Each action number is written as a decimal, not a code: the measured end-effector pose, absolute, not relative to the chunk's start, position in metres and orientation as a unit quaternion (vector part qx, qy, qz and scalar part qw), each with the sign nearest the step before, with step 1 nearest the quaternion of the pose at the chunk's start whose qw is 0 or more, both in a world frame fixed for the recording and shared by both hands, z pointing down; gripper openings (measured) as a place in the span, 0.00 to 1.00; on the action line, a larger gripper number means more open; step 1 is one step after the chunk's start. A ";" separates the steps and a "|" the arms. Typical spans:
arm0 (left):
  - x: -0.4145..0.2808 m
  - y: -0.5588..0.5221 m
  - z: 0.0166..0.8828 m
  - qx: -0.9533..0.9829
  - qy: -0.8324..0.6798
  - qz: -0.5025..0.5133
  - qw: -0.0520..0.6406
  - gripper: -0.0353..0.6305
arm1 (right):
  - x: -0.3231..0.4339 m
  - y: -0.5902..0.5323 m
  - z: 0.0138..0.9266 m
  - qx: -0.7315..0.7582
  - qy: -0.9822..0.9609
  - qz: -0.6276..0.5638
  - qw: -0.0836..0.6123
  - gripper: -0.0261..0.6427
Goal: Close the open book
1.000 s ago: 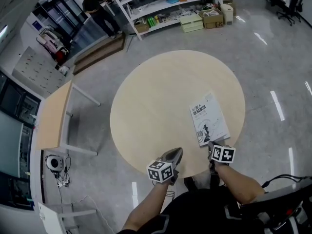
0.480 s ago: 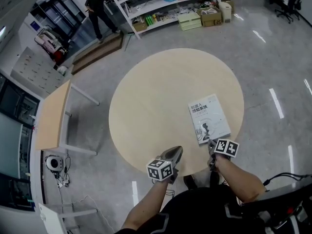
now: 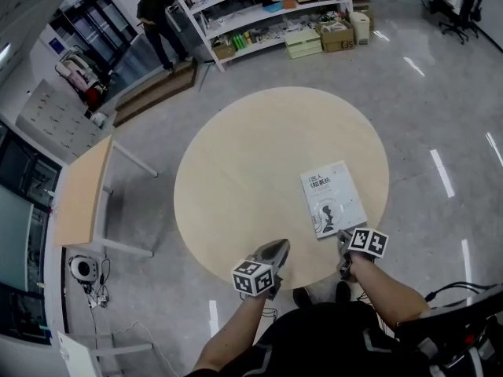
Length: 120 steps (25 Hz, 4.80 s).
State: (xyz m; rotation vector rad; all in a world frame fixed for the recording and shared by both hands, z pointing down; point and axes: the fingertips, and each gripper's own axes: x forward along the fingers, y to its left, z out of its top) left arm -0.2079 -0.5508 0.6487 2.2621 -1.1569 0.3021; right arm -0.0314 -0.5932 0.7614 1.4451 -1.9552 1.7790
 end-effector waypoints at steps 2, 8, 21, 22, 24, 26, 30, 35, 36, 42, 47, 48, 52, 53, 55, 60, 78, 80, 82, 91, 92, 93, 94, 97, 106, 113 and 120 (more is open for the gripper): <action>-0.212 -0.555 0.648 0.844 -0.441 0.102 0.287 0.05 | -0.024 -0.600 0.750 0.478 -0.654 0.585 0.037 0.11; -0.217 -0.569 0.617 0.845 -0.451 0.052 0.283 0.05 | -0.022 -0.627 0.671 0.424 -0.725 0.542 -0.037 0.07; -0.219 -0.582 0.538 0.877 -0.431 0.014 0.214 0.05 | -0.041 -0.640 0.517 0.341 -0.909 0.239 0.040 0.04; -0.218 -0.582 0.537 0.878 -0.428 0.015 0.212 0.05 | -0.042 -0.638 0.517 0.337 -0.912 0.229 0.047 0.04; -0.218 -0.580 0.532 0.880 -0.427 0.014 0.208 0.05 | -0.047 -0.635 0.520 0.331 -0.917 0.215 0.061 0.04; -0.216 -0.576 0.525 0.881 -0.426 0.013 0.205 0.05 | -0.050 -0.632 0.519 0.327 -0.920 0.204 0.073 0.04; -0.211 -0.568 0.514 0.880 -0.423 0.004 0.217 0.05 | -0.051 -0.623 0.511 0.308 -0.931 0.179 0.086 0.04; -0.199 -0.556 0.501 0.889 -0.418 0.026 0.183 0.05 | -0.038 -0.617 0.507 0.306 -0.934 0.144 0.117 0.04; -0.196 -0.552 0.502 0.891 -0.419 0.033 0.175 0.05 | -0.034 -0.617 0.506 0.312 -0.931 0.150 0.116 0.04; -0.183 -0.530 0.511 0.876 -0.441 0.039 0.191 0.05 | -0.016 -0.606 0.502 0.299 -0.939 0.136 0.103 0.04; -0.156 -0.505 0.514 0.889 -0.422 0.062 0.167 0.05 | -0.006 -0.594 0.498 0.296 -0.944 0.111 0.098 0.04; -0.153 -0.499 0.511 0.892 -0.418 0.057 0.162 0.05 | -0.007 -0.591 0.495 0.296 -0.944 0.109 0.093 0.04; -0.154 -0.478 0.494 0.897 -0.418 0.033 0.138 0.05 | -0.013 -0.563 0.476 0.303 -0.946 0.073 0.093 0.04; -0.157 -0.471 0.489 0.898 -0.419 0.029 0.131 0.05 | -0.016 -0.552 0.471 0.307 -0.945 0.053 0.100 0.04; -0.166 -0.451 0.480 0.899 -0.421 0.017 0.120 0.05 | -0.024 -0.527 0.462 0.311 -0.944 0.031 0.103 0.04; -0.204 -0.378 0.469 0.897 -0.428 0.000 0.112 0.05 | -0.054 -0.460 0.442 0.326 -0.942 0.052 0.066 0.04; -0.244 -0.167 0.483 0.911 -0.394 -0.013 0.120 0.05 | -0.061 -0.226 0.425 0.414 -0.907 0.053 0.053 0.04; -0.234 -0.152 0.476 0.914 -0.389 -0.008 0.114 0.05 | -0.053 -0.213 0.415 0.415 -0.908 0.044 0.038 0.04; -0.218 -0.140 0.468 0.913 -0.391 -0.006 0.112 0.05 | -0.041 -0.200 0.407 0.407 -0.912 0.040 0.030 0.04; -0.119 -0.052 0.431 0.909 -0.409 -0.013 0.085 0.05 | 0.058 -0.097 0.407 0.376 -0.925 0.035 0.038 0.04; -0.107 -0.039 0.430 0.907 -0.412 -0.013 0.085 0.05 | 0.071 -0.084 0.410 0.372 -0.927 0.036 0.040 0.04; -0.095 -0.026 0.429 0.906 -0.415 -0.013 0.084 0.05 | 0.084 -0.072 0.413 0.369 -0.928 0.038 0.040 0.04; -0.084 -0.012 0.430 0.904 -0.419 -0.011 0.084 0.05 | 0.097 -0.060 0.416 0.366 -0.929 0.039 0.040 0.04; -0.061 0.027 0.434 0.892 -0.442 -0.006 0.095 0.05 | 0.128 -0.026 0.422 0.358 -0.932 0.038 0.039 0.04; -0.035 0.114 0.413 0.878 -0.468 0.017 0.100 0.05 | 0.158 0.048 0.409 0.353 -0.934 0.049 0.023 0.04; -0.045 0.181 0.401 0.893 -0.444 -0.002 0.073 0.05 | 0.136 0.125 0.401 0.367 -0.929 0.039 0.019 0.04; -0.088 0.281 0.417 0.899 -0.429 -0.022 0.090 0.05 | 0.090 0.230 0.405 0.382 -0.923 0.047 0.022 0.04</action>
